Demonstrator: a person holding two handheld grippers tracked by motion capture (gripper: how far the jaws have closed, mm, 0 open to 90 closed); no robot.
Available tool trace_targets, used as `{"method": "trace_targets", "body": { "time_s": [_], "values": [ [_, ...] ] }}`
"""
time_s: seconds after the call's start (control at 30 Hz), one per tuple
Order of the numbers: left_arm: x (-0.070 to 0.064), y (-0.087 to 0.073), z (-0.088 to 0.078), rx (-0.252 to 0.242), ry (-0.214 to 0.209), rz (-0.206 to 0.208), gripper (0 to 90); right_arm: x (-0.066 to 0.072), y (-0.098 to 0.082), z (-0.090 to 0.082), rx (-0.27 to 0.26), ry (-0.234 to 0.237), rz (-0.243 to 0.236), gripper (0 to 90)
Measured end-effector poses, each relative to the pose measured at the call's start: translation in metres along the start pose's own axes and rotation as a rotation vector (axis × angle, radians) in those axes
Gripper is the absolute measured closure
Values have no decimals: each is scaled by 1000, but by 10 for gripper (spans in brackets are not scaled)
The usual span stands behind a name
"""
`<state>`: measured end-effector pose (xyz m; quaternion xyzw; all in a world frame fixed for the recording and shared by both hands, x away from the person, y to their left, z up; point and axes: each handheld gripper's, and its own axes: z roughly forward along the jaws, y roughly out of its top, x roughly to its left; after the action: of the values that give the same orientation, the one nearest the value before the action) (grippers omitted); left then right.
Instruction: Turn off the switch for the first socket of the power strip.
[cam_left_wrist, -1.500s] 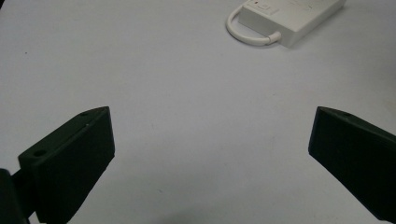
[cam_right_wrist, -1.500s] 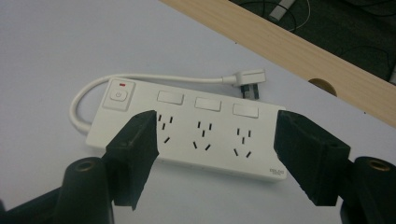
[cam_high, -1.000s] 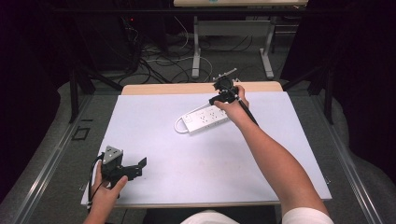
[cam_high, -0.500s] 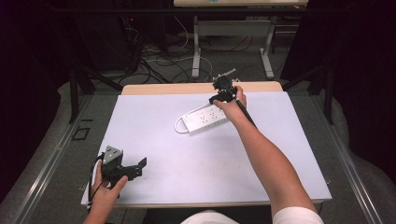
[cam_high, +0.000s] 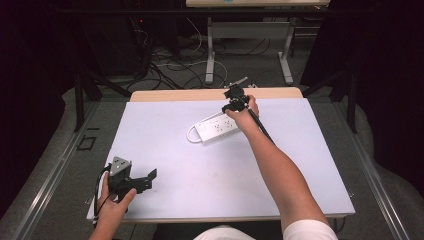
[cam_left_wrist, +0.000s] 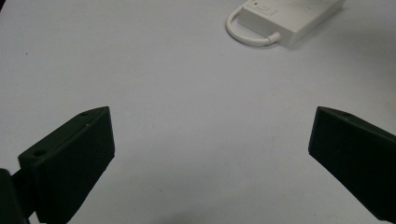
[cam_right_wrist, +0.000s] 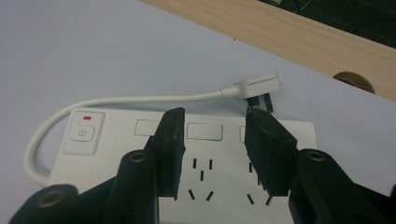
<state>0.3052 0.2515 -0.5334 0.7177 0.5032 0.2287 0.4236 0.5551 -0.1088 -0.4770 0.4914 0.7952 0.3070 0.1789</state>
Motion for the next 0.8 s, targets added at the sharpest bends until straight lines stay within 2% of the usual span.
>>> {"method": "trace_targets", "body": {
  "time_s": [0.13, 0.4, 0.47, 0.53, 0.67, 0.8],
  "values": [
    [0, 0, 0, -1, 0, -1, 3, -1, -2, 5, 12, 6, 7, 647],
    [0, 0, -1, 1, -4, -2, 2, -1, -3, 12, -7, 19, 17, 724],
    [1, 0, -1, 5, -7, -1, 3, 0, -3, 14, 5, 30, 23, 752],
    [1, 0, -1, 2, -6, -1, 3, 1, -4, 16, 0, 19, 13, 765],
    [1, 0, -2, 1, -4, 1, 3, 4, -4, 21, -3, 56, 9, 792],
    [1, 0, -2, -3, -3, -1, 3, 7, -5, 24, -3, 72, 9, 828]
  ]
}}
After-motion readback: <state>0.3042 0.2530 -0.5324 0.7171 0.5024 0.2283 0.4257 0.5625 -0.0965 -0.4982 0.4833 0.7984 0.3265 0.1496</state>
